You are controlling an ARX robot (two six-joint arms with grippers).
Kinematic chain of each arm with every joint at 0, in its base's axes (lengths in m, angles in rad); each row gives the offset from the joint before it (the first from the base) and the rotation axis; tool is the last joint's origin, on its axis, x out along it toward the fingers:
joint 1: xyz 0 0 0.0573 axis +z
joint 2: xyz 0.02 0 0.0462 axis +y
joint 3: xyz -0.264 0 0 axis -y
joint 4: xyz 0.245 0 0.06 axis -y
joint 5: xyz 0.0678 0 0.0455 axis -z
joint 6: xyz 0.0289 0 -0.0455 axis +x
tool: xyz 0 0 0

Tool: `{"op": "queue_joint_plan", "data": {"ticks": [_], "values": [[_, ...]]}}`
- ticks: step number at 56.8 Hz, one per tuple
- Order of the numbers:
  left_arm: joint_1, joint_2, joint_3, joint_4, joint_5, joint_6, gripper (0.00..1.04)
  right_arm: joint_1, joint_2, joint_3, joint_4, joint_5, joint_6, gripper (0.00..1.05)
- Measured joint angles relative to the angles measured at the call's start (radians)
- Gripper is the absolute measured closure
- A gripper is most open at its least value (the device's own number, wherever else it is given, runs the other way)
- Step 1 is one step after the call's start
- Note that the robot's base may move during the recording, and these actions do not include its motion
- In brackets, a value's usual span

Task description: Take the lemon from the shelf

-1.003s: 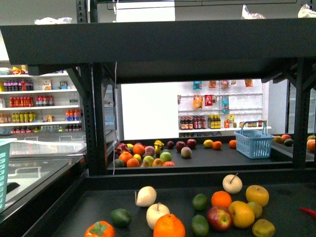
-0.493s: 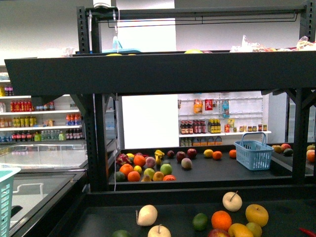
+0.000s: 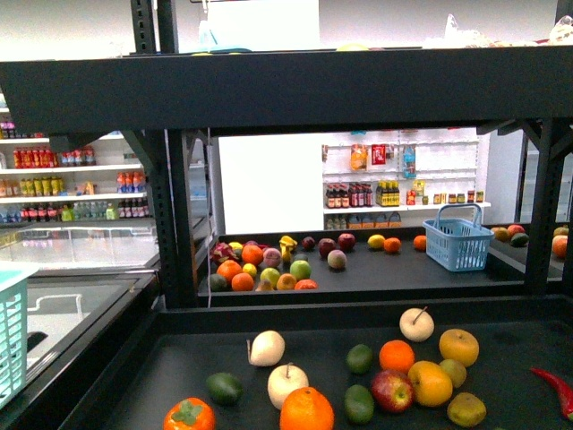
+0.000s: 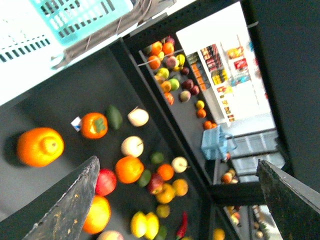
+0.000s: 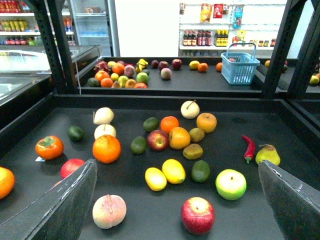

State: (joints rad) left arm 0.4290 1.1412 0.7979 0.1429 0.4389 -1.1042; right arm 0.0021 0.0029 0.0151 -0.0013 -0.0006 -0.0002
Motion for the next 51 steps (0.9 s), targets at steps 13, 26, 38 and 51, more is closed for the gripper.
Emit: {"op": "queue_joint_plan", "data": {"ticks": [13, 26, 38, 51], "values": [[0.052, 0.349, 0.27, 0.013, -0.009, -0.192, 0.08, 0.0, 0.0, 0.0, 0.0, 0.0, 0.0, 0.07], [0.061, 0.527, 0.433, 0.009, -0.026, -0.245, 0.08, 0.0, 0.0, 0.0, 0.0, 0.0, 0.0, 0.07], [0.062, 0.644, 0.558, 0.008, -0.049, -0.251, 0.08, 0.0, 0.0, 0.0, 0.0, 0.0, 0.0, 0.07], [0.039, 0.747, 0.676, -0.007, -0.098, -0.215, 0.37, 0.0, 0.0, 0.0, 0.0, 0.0, 0.0, 0.07]]}}
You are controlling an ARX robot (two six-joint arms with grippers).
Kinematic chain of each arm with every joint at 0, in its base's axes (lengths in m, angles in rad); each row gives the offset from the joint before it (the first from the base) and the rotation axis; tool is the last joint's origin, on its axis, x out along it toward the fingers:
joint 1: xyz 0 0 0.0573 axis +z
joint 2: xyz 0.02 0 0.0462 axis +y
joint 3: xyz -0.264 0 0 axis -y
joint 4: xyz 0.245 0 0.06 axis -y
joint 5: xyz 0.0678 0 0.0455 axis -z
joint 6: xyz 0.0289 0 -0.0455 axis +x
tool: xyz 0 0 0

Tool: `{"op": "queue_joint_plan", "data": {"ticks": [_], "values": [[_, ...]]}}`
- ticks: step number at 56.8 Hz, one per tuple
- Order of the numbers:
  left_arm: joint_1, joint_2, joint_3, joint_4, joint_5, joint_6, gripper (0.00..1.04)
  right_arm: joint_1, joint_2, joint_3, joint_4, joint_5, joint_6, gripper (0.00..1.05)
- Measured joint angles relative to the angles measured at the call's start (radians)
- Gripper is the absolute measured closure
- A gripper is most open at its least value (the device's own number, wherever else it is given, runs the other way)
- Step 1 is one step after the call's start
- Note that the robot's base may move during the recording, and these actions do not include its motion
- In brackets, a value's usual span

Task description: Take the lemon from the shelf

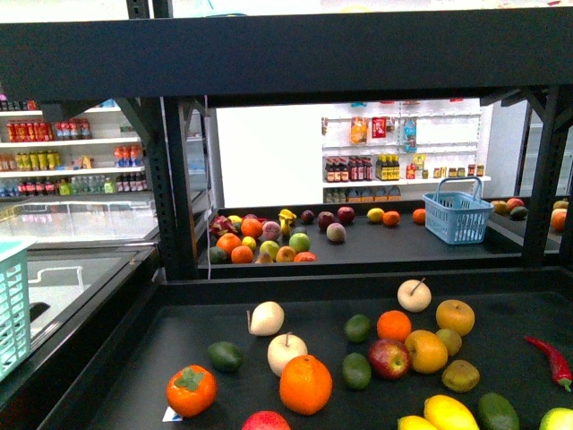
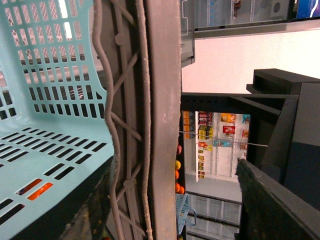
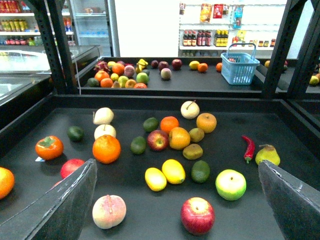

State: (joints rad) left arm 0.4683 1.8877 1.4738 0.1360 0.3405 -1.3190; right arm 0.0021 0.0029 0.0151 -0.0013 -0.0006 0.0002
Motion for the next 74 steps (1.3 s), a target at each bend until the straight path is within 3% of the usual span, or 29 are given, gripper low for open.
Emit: {"op": "queue_joint_plan", "data": {"ticks": [17, 32, 50, 61, 74], "values": [[-0.001, 0.038, 0.009, 0.001, -0.008, 0.002, 0.85, 0.0, 0.0, 0.0, 0.0, 0.0, 0.0, 0.07], [0.0, 0.007, -0.025, 0.018, 0.009, 0.026, 0.87, 0.0, 0.0, 0.0, 0.0, 0.0, 0.0, 0.07], [-0.062, -0.206, -0.116, 0.028, 0.133, 0.119, 0.9, 0.0, 0.0, 0.0, 0.0, 0.0, 0.0, 0.07], [-0.209, -0.368, -0.174, 0.087, 0.228, 0.167, 0.94, 0.0, 0.0, 0.0, 0.0, 0.0, 0.0, 0.07], [-0.431, -0.425, -0.254, 0.084, 0.212, 0.208, 0.95, 0.0, 0.0, 0.0, 0.0, 0.0, 0.0, 0.07]]}}
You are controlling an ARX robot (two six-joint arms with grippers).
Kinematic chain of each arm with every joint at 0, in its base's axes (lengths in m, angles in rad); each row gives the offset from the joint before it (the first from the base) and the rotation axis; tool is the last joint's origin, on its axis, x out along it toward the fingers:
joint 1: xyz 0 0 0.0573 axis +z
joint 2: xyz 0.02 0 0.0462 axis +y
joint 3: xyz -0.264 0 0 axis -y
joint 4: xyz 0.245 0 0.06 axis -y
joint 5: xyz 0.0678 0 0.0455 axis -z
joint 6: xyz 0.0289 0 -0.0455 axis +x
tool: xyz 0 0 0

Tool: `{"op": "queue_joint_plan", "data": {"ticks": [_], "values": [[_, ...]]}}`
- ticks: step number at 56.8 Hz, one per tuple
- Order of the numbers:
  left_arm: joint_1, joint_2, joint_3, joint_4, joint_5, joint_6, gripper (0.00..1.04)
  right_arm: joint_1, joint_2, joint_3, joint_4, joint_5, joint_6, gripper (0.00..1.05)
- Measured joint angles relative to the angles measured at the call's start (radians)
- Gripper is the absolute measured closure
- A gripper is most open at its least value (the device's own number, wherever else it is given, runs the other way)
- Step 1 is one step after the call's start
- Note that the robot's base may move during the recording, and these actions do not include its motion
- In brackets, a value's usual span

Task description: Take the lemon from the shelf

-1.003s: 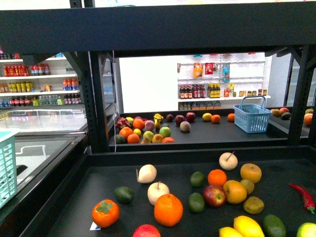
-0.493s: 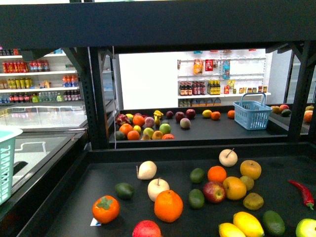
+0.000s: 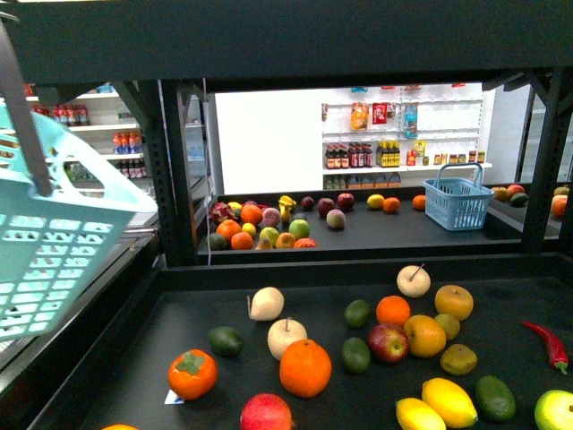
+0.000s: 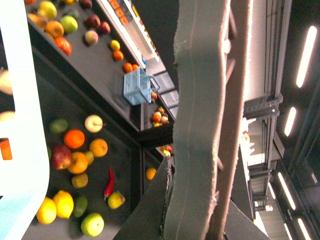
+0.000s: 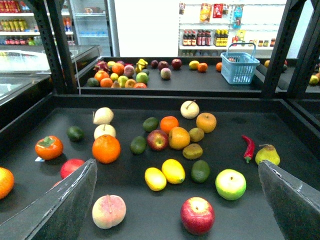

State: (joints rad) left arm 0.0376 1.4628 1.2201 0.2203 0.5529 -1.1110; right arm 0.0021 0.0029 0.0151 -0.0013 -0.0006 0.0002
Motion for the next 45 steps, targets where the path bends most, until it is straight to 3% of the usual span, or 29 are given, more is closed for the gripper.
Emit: {"op": "queue_joint_plan", "data": {"ticks": [11, 17, 45], "values": [[-0.208, 0.034, -0.032, 0.018, -0.047, 0.008, 0.95, 0.0, 0.0, 0.0, 0.0, 0.0, 0.0, 0.07], [-0.28, 0.075, -0.032, 0.034, -0.081, 0.019, 0.95, 0.0, 0.0, 0.0, 0.0, 0.0, 0.0, 0.07], [-0.432, 0.274, -0.002, 0.101, -0.124, 0.013, 0.95, 0.0, 0.0, 0.0, 0.0, 0.0, 0.0, 0.07]]}}
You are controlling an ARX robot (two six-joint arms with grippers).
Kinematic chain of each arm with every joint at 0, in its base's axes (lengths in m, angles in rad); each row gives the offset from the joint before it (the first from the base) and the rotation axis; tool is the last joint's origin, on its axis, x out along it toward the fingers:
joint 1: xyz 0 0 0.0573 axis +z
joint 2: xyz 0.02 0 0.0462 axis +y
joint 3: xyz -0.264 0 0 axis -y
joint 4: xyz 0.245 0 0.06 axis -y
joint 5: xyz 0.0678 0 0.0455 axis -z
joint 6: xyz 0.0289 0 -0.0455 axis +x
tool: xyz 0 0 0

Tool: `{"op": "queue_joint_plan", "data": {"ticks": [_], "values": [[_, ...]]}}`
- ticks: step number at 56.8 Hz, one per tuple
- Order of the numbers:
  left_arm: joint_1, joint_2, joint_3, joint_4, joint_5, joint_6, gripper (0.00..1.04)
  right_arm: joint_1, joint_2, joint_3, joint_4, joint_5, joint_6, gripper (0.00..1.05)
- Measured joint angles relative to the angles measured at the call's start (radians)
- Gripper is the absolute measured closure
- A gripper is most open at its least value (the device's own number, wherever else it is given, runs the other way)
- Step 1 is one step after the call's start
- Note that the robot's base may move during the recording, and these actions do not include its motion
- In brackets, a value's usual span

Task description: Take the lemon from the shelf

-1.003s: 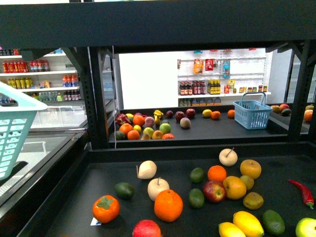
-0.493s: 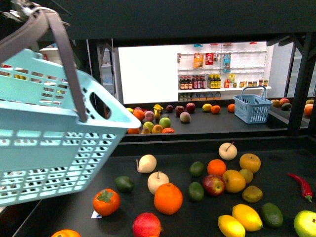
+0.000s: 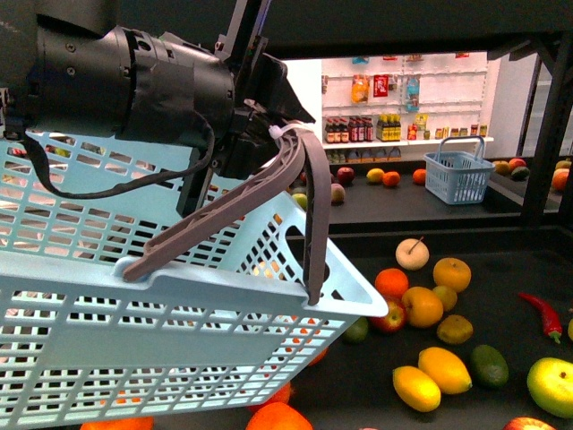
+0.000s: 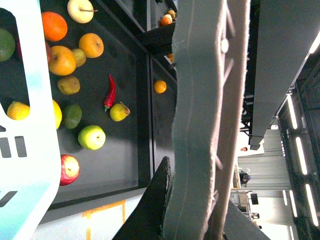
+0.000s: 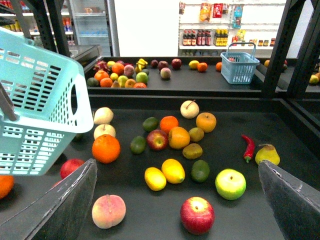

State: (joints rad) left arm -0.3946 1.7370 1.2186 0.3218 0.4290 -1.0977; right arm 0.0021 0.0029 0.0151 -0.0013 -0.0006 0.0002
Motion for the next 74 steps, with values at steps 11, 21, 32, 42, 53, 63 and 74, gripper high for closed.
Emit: {"op": "queue_joint_plan", "data": {"ticks": [11, 21, 32, 42, 53, 63, 74], "values": [[-0.014, 0.019, 0.01, 0.002, -0.001, 0.013, 0.95, -0.036, 0.245, 0.056, 0.022, 0.065, 0.064, 0.07], [-0.018, 0.019, 0.01, 0.003, 0.0, 0.014, 0.95, -0.192, 0.811, 0.171, 0.434, -0.121, 0.058, 0.07], [-0.018, 0.019, 0.01, 0.003, -0.004, 0.016, 0.95, -0.267, 1.442, 0.499, 0.549, -0.242, -0.007, 0.07], [-0.018, 0.019, 0.011, 0.003, -0.003, 0.017, 0.95, -0.28, 1.865, 0.875, 0.371, -0.255, -0.094, 0.07], [-0.018, 0.019, 0.011, 0.003, 0.0, 0.017, 0.95, -0.232, 2.149, 1.217, 0.272, -0.223, -0.193, 0.07], [-0.018, 0.019, 0.011, 0.003, -0.002, 0.019, 0.95, -0.18, 2.357, 1.435, 0.214, -0.171, -0.283, 0.07], [-0.018, 0.019, 0.011, 0.003, -0.002, 0.019, 0.96, -0.146, 2.576, 1.661, 0.162, -0.156, -0.304, 0.07]]}}
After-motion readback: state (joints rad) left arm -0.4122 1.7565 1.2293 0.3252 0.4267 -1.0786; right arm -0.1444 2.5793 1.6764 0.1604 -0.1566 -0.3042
